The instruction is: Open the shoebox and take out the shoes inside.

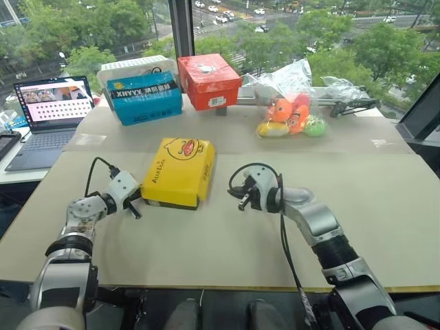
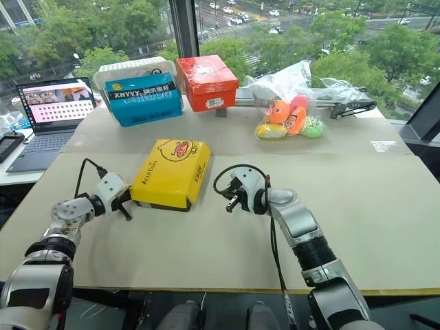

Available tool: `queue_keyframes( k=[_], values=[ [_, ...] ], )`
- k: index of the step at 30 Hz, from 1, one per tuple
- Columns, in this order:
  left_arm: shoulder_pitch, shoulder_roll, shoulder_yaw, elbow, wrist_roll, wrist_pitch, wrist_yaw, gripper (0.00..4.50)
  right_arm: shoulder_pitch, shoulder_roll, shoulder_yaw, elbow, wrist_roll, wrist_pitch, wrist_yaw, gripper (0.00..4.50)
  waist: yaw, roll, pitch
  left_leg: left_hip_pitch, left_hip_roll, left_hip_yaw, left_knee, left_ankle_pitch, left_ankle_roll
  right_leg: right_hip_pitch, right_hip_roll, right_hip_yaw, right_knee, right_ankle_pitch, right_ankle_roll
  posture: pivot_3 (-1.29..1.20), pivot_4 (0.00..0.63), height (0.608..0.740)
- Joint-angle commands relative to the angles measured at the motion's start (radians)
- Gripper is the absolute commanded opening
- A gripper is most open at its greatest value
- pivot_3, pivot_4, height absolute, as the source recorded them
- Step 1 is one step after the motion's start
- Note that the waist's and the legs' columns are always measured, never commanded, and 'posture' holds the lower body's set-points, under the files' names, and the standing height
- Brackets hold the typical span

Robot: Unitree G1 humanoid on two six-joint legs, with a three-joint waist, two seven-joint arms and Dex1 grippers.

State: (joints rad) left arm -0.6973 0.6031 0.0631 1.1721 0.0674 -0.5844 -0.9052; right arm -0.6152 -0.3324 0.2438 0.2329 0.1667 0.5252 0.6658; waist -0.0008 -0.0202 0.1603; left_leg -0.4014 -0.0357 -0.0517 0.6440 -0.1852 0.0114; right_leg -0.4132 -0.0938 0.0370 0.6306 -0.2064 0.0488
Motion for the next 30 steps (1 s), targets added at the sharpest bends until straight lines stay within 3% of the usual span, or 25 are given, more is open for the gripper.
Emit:
queue_keyframes(
  k=[1,7,8,13,15,19,22,25,30],
  values=[
    [0.023,-0.013,-0.035,0.027,0.020,0.010,-0.020,0.00,-0.044,0.018,-0.029,0.057,-0.024,-0.079,-0.015,0.02,-0.004,0.000,0.000,0.001,0.000,0.000,0.000,0.000,0.000,0.001,0.000,0.000,0.000,0.000,0.000,0.00,0.150,0.740],
    [-0.070,0.065,0.025,0.082,0.031,0.107,0.325,0.00,-0.101,0.092,-0.045,0.196,-0.058,-0.161,-0.073,0.02,-0.013,0.000,0.000,0.005,0.001,-0.002,0.000,0.000,0.000,0.005,0.002,0.000,0.001,-0.001,0.002,0.00,0.150,0.740],
    [-0.081,0.069,0.047,0.091,0.005,0.136,0.326,0.00,-0.115,0.114,-0.047,0.223,-0.063,-0.180,-0.089,0.02,-0.018,-0.002,0.001,0.006,0.002,-0.003,0.000,0.000,0.000,0.005,0.003,-0.001,0.001,-0.005,0.008,0.00,0.150,0.740],
    [-0.081,0.037,0.081,0.081,-0.050,0.163,0.263,0.00,-0.182,0.193,-0.054,0.345,-0.089,-0.264,-0.136,0.02,-0.042,-0.002,0.002,0.005,0.002,-0.003,0.000,0.000,0.000,0.003,0.003,0.000,0.002,-0.005,0.008,0.00,0.150,0.740],
    [-0.074,0.013,0.080,0.068,-0.058,0.163,0.233,0.00,-0.210,0.226,-0.061,0.391,-0.089,-0.292,-0.147,0.02,-0.043,-0.002,0.002,0.001,0.002,-0.003,0.000,0.000,0.000,-0.001,0.003,0.000,0.002,0.001,-0.001,0.00,0.150,0.740],
    [-0.065,-0.059,0.091,0.012,-0.115,0.210,0.111,0.00,-0.222,0.326,-0.078,0.384,-0.041,-0.280,-0.129,0.02,-0.041,-0.002,0.002,-0.006,0.002,-0.003,-0.002,0.000,0.000,-0.010,0.002,0.000,0.004,0.001,-0.002,0.00,0.150,0.740],
    [-0.042,-0.135,0.140,-0.126,-0.271,0.391,-0.080,0.00,-0.206,0.368,-0.075,0.345,-0.030,-0.271,-0.103,0.02,-0.040,-0.002,0.002,-0.008,0.001,-0.003,-0.002,0.000,0.000,-0.010,0.002,0.000,0.003,0.001,-0.002,0.00,0.150,0.740],
    [0.048,-0.178,0.109,-0.384,-0.374,0.617,-0.187,0.00,-0.183,0.373,-0.071,0.309,-0.040,-0.263,-0.081,0.02,-0.047,-0.003,0.002,-0.008,0.001,-0.003,-0.001,0.000,0.000,-0.010,0.002,0.000,0.002,0.001,-0.001,0.00,0.150,0.740],
    [0.194,-0.194,0.062,-0.828,-0.576,1.018,-0.200,0.00,-0.029,0.266,-0.018,0.072,-0.052,-0.150,0.011,0.02,-0.049,-0.003,0.002,-0.008,0.003,-0.006,-0.002,0.000,0.000,-0.011,0.003,0.000,0.002,0.001,-0.001,0.00,0.150,0.740]
  ],
)
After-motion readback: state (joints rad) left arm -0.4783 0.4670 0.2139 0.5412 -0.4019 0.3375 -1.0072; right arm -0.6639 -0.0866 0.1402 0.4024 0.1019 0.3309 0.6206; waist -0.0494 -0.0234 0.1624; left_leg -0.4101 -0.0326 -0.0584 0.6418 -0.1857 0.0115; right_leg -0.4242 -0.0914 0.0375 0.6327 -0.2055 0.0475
